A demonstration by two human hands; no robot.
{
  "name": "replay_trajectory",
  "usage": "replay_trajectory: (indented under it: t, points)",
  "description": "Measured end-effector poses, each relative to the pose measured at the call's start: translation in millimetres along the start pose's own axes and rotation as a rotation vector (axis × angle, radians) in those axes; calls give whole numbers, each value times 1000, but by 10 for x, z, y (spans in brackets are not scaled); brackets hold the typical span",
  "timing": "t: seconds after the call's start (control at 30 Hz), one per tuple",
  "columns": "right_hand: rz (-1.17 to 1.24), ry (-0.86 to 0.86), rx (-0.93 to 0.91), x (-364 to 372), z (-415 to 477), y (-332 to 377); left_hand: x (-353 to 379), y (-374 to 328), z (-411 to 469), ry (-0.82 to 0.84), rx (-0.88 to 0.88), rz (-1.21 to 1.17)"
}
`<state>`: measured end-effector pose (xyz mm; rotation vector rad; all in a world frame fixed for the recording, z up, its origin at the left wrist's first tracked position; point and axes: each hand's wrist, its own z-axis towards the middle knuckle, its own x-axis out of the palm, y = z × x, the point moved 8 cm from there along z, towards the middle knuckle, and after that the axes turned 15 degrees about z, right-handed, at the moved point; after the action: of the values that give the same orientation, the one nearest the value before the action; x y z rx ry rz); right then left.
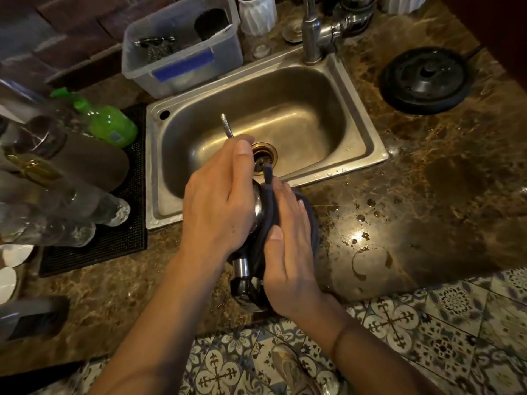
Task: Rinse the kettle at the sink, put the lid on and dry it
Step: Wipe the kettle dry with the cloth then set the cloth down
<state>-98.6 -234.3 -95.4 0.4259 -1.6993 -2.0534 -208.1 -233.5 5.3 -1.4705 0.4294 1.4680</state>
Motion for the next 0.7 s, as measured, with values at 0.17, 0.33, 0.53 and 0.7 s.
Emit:
replay_trajectory:
  t: [0.17,0.33,0.53,0.7]
  points:
    - [24,182,77,-24,421,45,43,29,8,18,18,24]
    - [-130,501,252,50,884,-268,18,36,8,-34,-22,33]
    - [-66,221,271,-180,517,-452,-9,55,13,-56,-89,31]
    - [68,-35,209,-116,-185,-318,-9,62,1,-63,-110,14]
